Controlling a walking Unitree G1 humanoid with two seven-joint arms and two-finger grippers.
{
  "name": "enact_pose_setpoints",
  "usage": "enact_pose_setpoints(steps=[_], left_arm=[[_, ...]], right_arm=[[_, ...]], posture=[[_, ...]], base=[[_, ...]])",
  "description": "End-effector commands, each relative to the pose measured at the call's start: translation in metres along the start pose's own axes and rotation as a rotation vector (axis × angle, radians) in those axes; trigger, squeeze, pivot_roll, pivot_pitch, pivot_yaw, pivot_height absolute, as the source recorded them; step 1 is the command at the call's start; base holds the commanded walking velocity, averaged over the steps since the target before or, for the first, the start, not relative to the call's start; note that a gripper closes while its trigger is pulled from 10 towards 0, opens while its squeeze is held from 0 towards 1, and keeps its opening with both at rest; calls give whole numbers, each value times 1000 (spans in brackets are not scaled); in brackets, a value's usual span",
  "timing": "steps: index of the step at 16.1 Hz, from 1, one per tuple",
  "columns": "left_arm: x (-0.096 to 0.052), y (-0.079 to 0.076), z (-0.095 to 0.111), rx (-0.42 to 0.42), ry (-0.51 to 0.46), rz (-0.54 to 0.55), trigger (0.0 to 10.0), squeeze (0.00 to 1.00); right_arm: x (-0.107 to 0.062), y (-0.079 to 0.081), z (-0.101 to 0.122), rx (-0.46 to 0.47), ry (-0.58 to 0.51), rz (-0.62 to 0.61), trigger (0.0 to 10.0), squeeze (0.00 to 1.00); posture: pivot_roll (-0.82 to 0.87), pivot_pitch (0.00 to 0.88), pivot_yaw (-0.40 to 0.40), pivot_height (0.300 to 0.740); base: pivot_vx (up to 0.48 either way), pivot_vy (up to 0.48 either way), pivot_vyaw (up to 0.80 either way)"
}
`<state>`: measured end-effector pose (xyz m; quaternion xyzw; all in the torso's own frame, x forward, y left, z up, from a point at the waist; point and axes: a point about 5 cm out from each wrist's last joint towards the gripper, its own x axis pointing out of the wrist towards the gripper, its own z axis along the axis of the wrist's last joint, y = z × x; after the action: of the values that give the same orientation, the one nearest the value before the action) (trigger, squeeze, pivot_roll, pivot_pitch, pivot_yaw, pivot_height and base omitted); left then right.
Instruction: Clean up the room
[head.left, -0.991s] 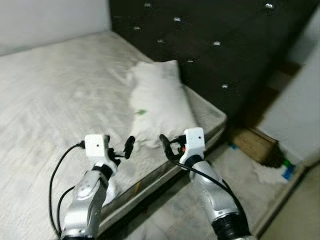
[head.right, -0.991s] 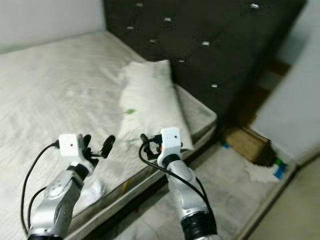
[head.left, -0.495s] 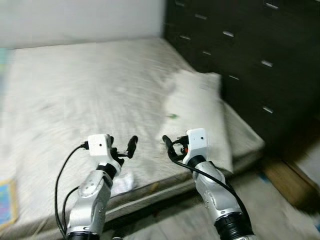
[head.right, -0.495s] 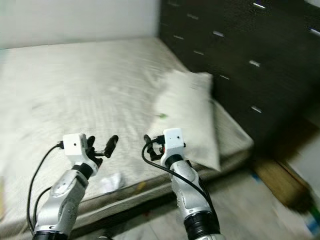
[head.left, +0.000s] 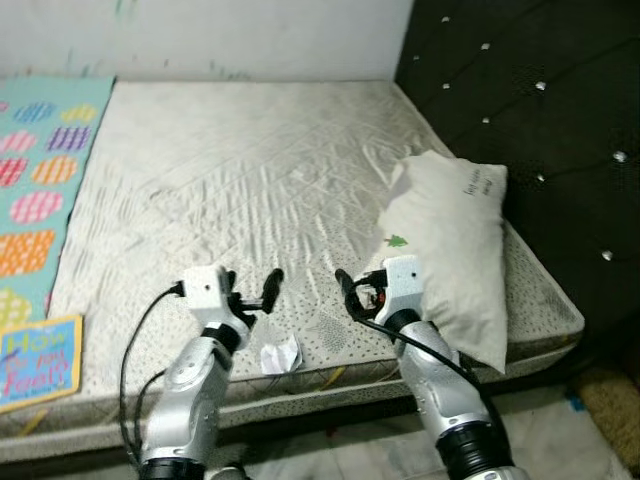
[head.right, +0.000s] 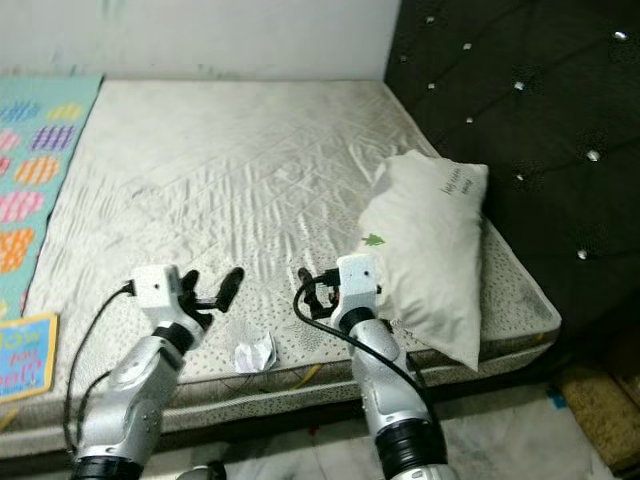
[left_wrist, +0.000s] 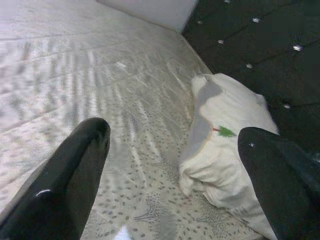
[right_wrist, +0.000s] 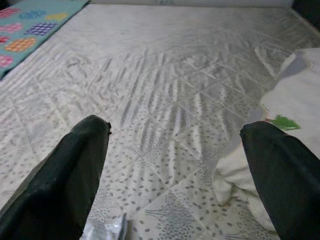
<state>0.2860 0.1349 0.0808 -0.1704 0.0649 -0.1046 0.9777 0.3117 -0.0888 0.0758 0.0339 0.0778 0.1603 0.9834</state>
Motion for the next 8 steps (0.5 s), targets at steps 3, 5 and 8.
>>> enact_pose_setpoints(steps=[3, 5, 8], left_arm=[[1, -2, -2, -26, 9, -25, 10000, 0], [1, -2, -1, -25, 7, -27, 10000, 0], [1, -2, -1, -18, 7, -31, 10000, 0]], right_arm=[[1, 0, 1, 7, -5, -7, 10000, 0], [1, -1, 1, 10, -4, -11, 10000, 0], [2, 0, 1, 14, -4, -13, 10000, 0]], posture=[[-83, 67, -84, 740], [-83, 67, -84, 740], [-82, 72, -83, 740]], base=[[80, 0, 154], [274, 0, 0], [280, 0, 0]])
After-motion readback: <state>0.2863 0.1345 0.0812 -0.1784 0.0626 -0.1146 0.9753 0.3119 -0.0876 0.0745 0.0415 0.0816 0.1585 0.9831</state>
